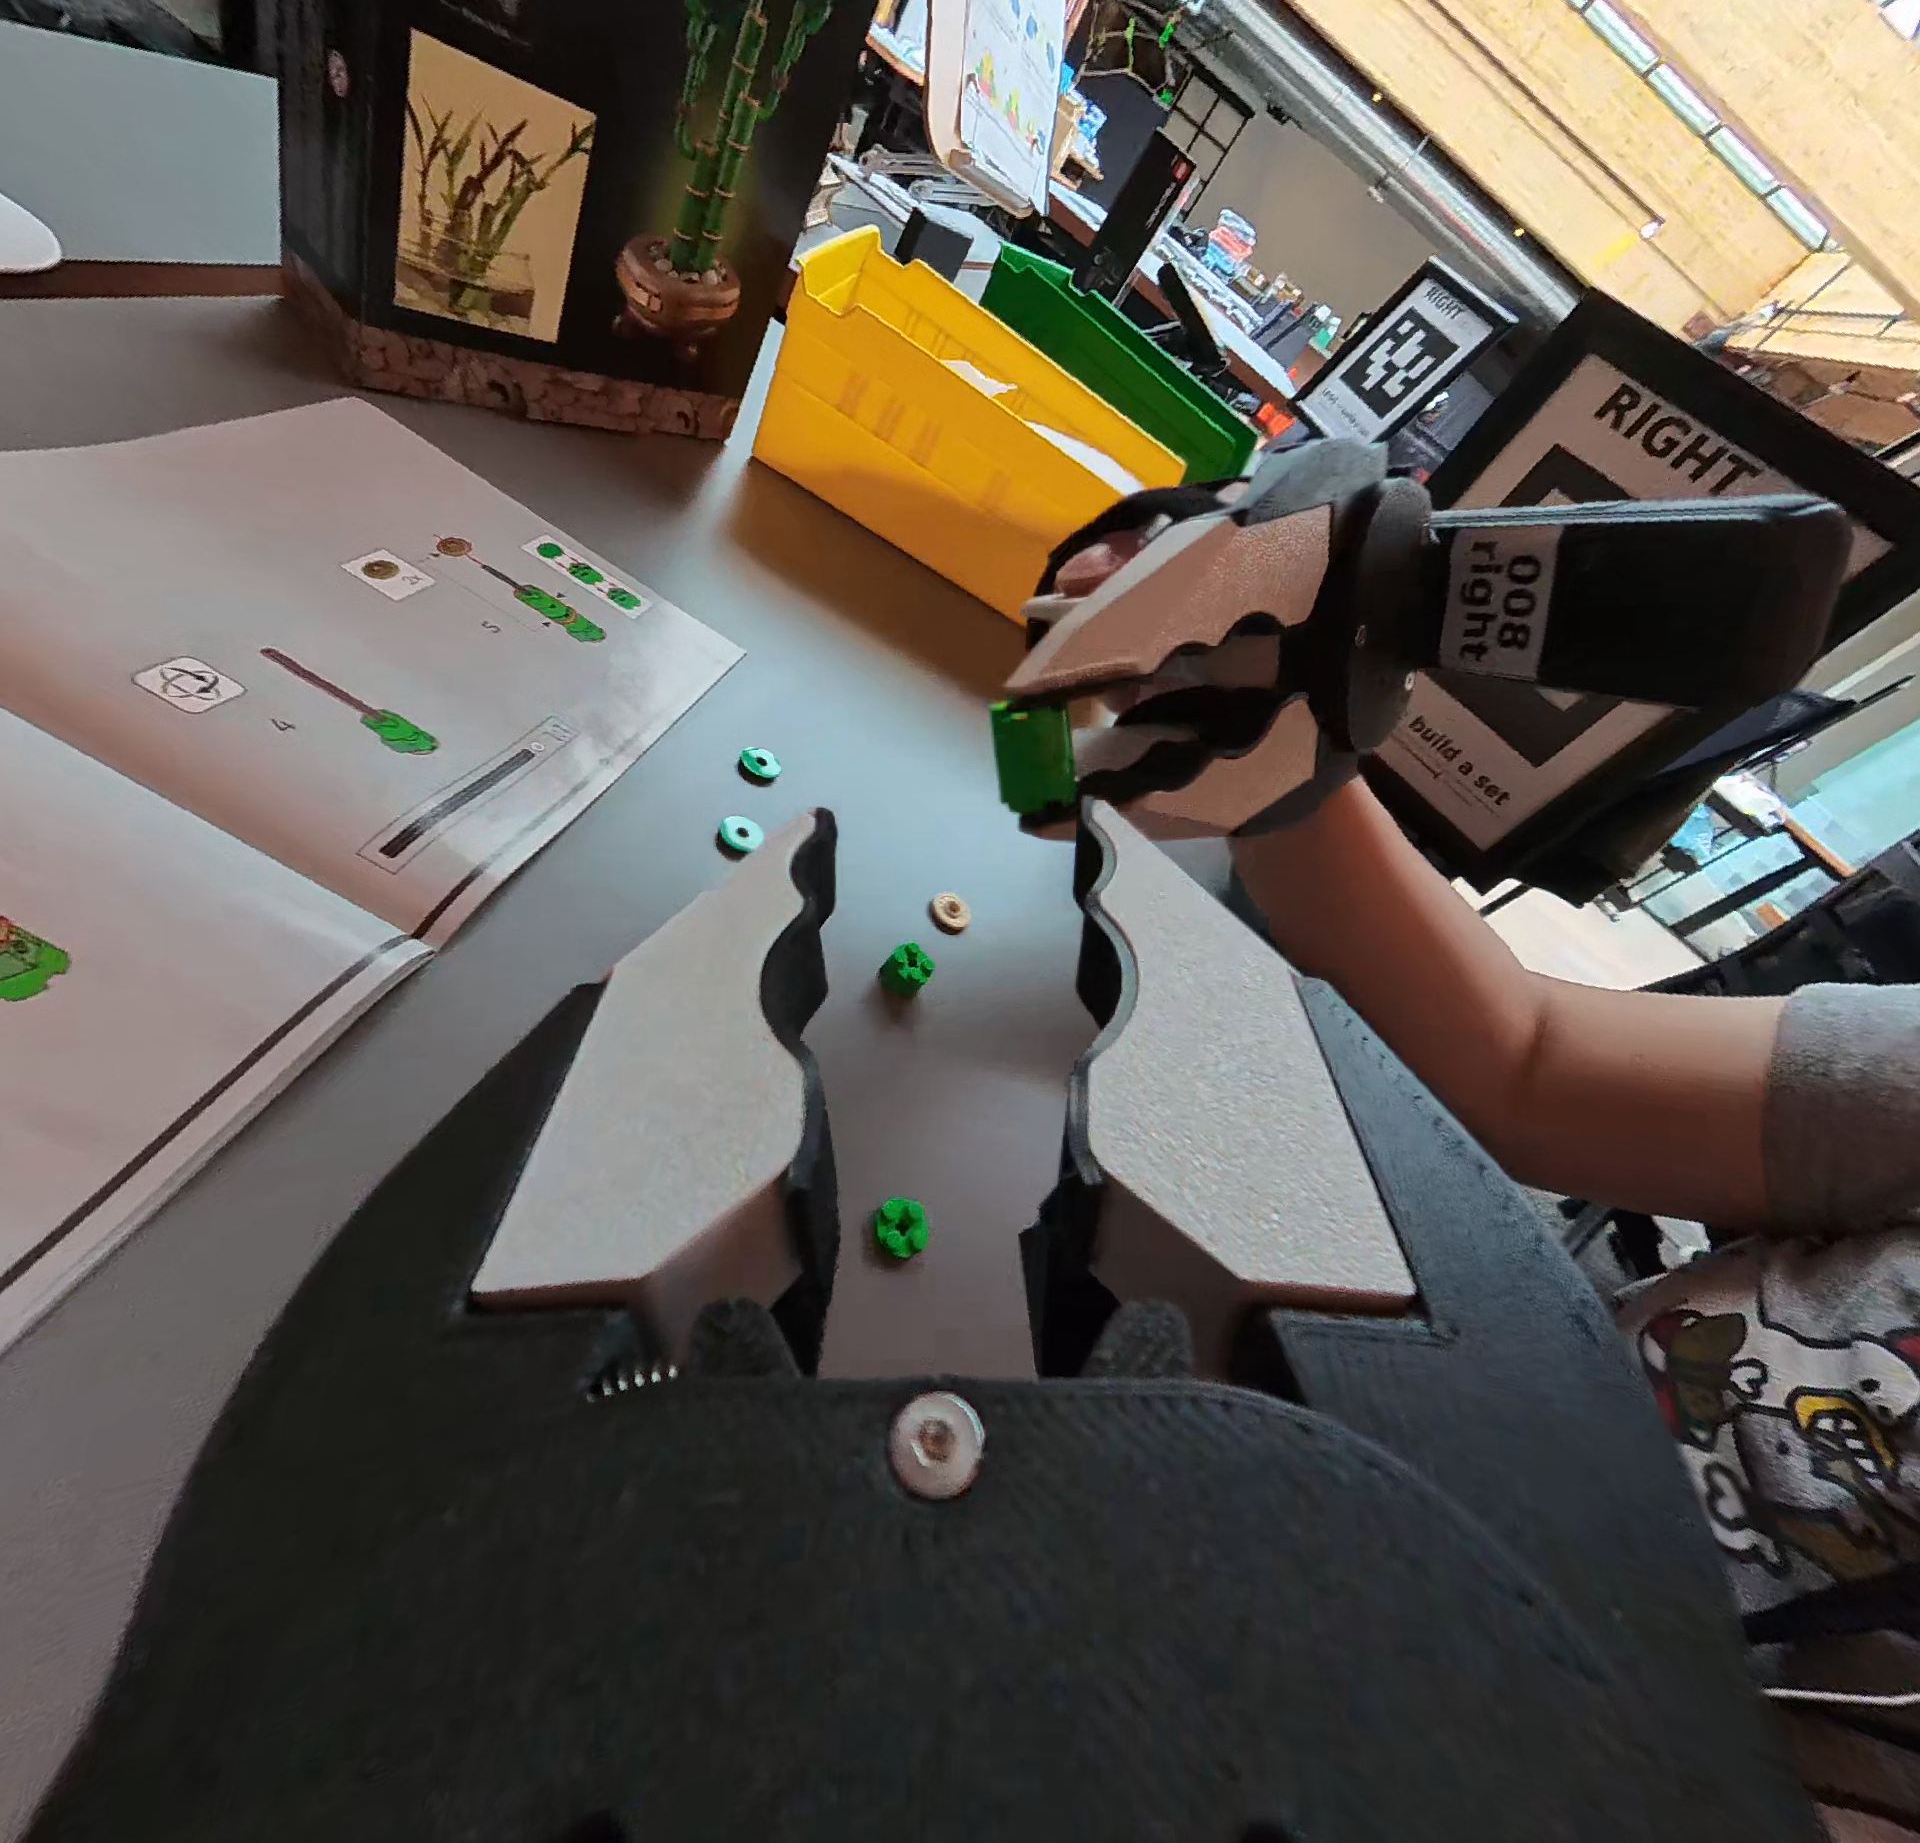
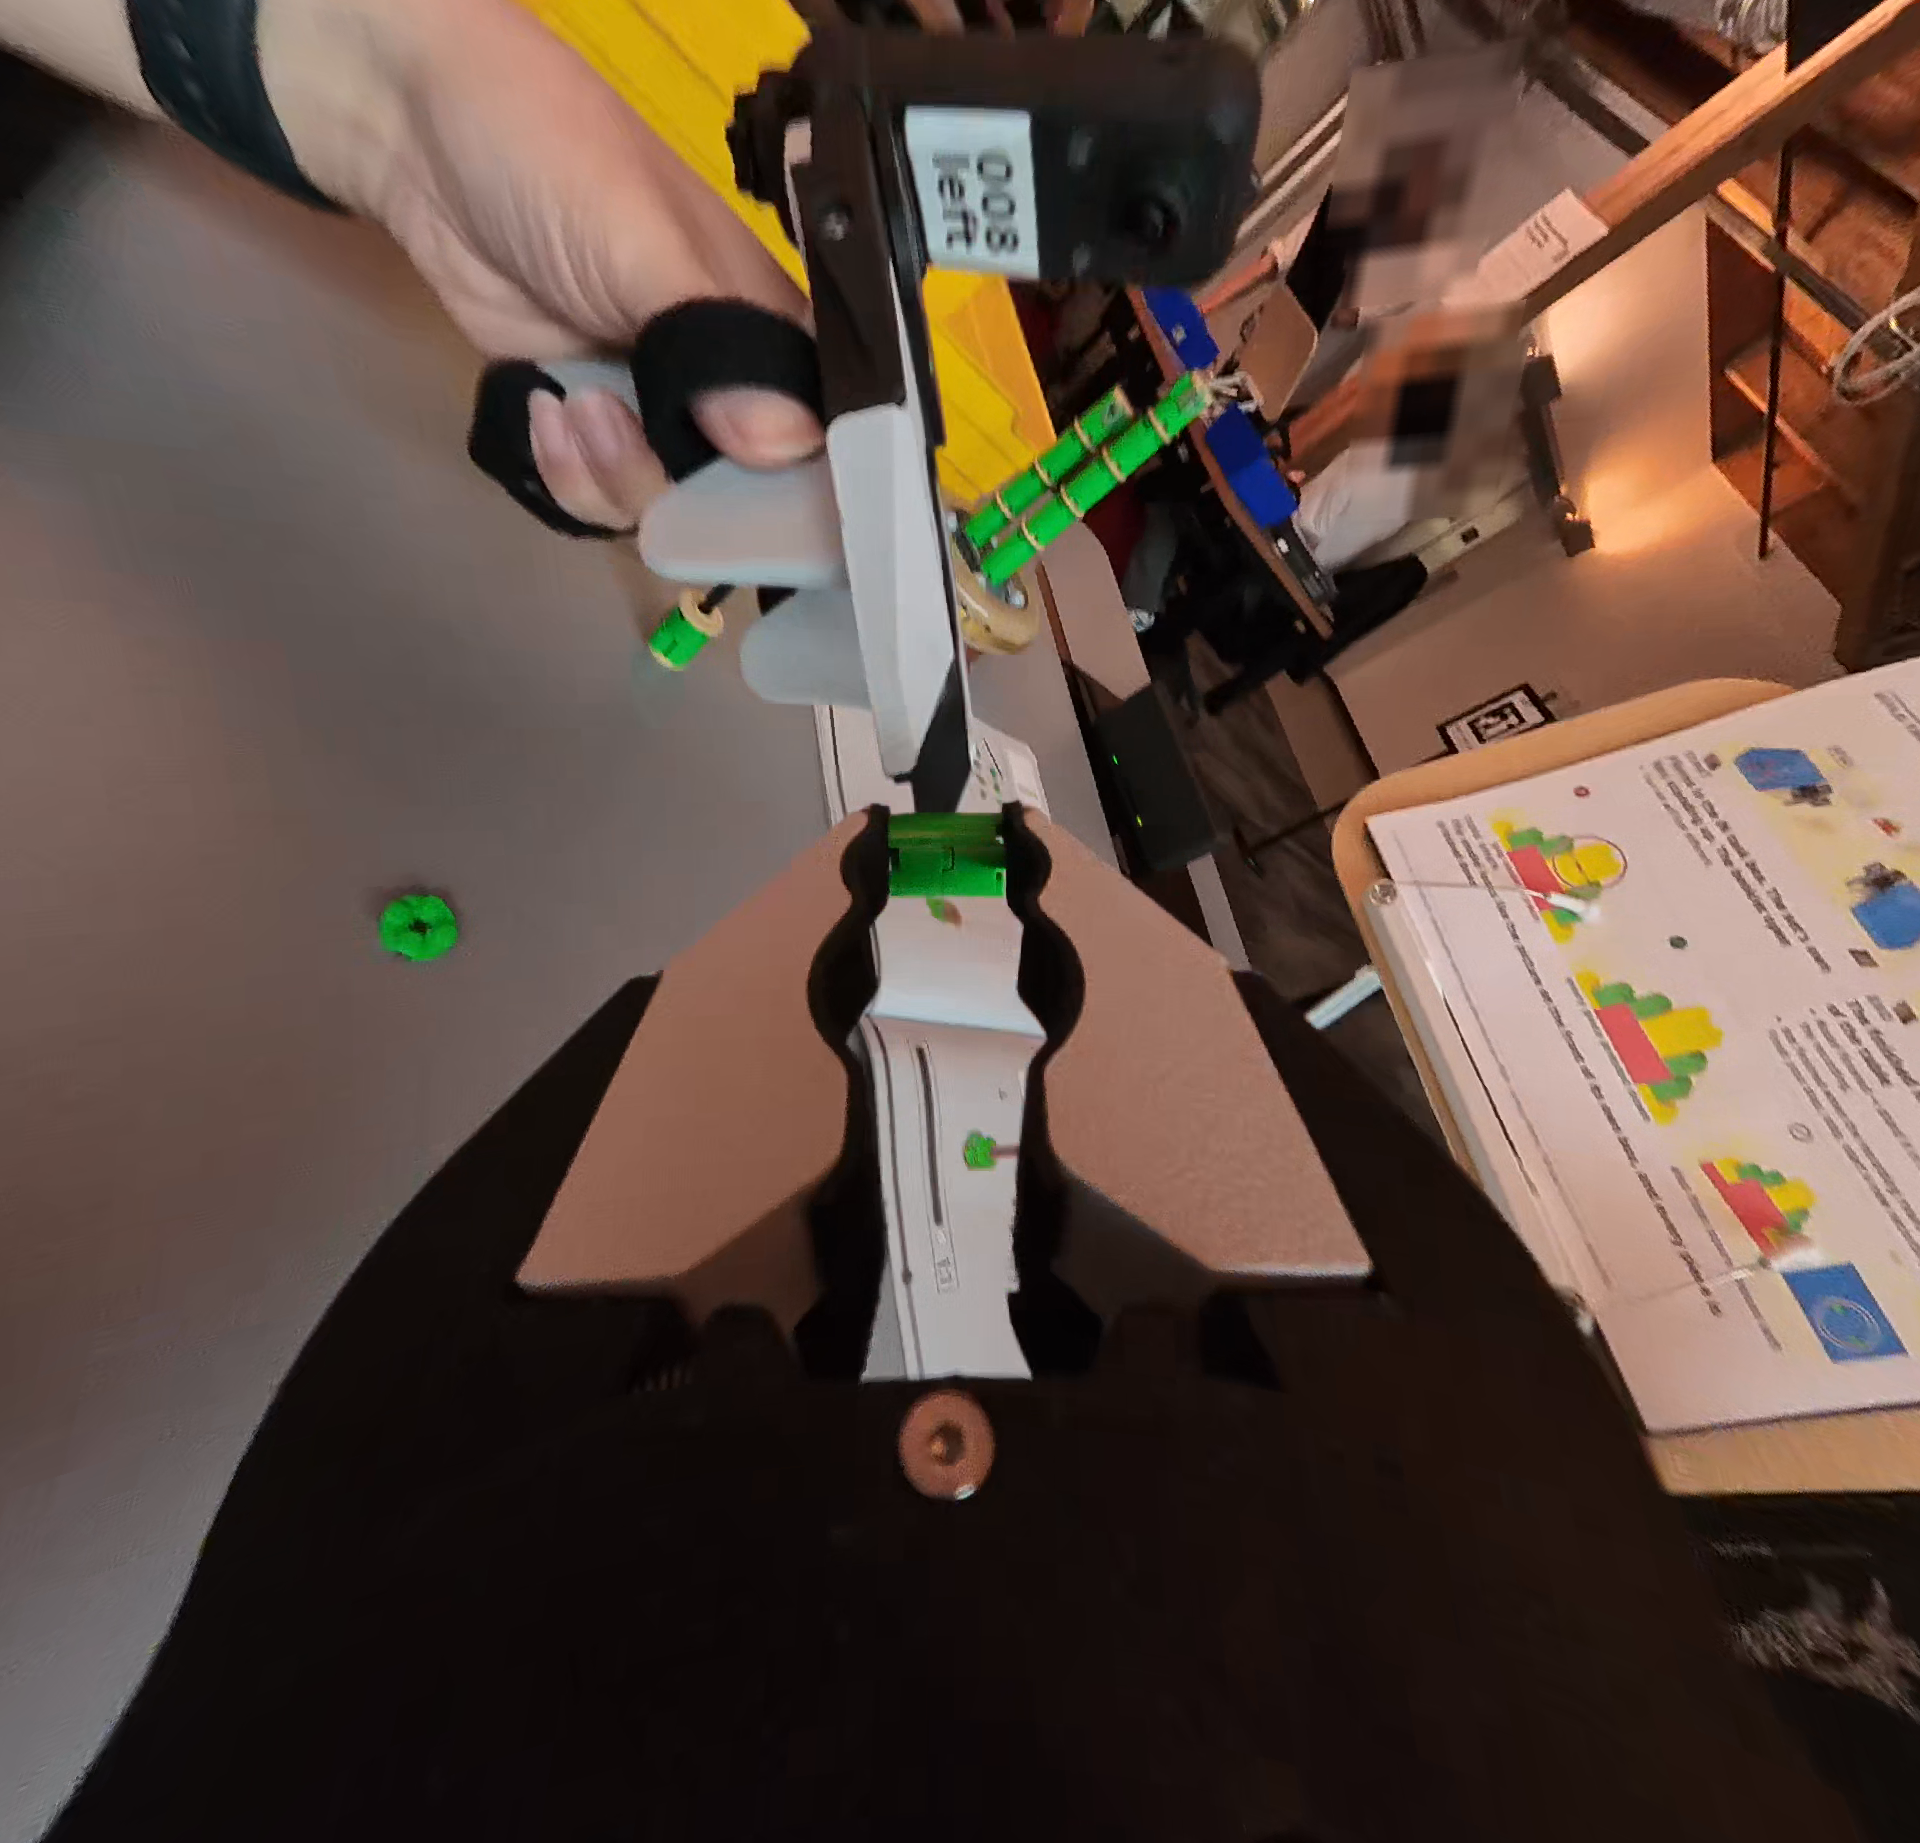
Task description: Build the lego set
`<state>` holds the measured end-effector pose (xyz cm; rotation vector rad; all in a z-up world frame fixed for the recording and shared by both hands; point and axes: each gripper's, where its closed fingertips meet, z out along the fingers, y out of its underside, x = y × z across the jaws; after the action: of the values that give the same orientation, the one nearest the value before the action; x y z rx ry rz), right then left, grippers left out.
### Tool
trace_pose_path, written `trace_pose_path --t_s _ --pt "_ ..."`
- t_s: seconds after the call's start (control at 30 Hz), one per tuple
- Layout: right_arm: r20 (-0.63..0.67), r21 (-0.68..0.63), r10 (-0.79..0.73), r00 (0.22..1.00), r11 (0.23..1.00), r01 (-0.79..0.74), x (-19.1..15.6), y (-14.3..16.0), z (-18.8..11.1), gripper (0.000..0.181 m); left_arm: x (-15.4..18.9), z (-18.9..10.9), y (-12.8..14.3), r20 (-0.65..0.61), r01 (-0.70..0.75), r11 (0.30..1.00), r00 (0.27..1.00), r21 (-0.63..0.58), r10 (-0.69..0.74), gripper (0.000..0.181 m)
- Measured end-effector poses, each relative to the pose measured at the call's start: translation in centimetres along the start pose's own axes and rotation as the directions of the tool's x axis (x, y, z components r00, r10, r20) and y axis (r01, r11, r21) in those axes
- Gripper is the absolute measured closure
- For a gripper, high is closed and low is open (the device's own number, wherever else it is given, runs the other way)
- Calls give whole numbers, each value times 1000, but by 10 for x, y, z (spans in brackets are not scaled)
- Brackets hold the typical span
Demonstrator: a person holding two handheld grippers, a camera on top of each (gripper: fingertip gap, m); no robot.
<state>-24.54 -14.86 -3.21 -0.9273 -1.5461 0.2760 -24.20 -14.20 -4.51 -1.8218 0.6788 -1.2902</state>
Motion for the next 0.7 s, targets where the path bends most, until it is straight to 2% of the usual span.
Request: trace_pose_path --t_s 0.17,0.33,0.47,0.53,0.67,0.7 --pt "32 109 68 997 991 -71 1 -21 -8 161 17 0 -5 -131 64 998 990 29 -60 143" --pt "67 153 84 994 984 -94 -3 -31 -10 160 41 -3 -13 -321 187 981 933 50 -161 149" --pt "78 162 77 994 983 -89 -6 -35 -10 160 45 1 -6 -335 168 986 929 9 -155 156" --pt "74 159 70 995 984 -81 -6 -34 -10 160 50 1 -7 -348 149 989 928 18 -134 168" --pt "61 173 74 995 981 -84 -3 -38 -13 159 54 0 -10 -361 128 991 927 38 -106 168" --pt "50 148 79 996 985 -86 -1 -35 -13 154 54 -2 -12 -351 108 993 933 53 -83 168"
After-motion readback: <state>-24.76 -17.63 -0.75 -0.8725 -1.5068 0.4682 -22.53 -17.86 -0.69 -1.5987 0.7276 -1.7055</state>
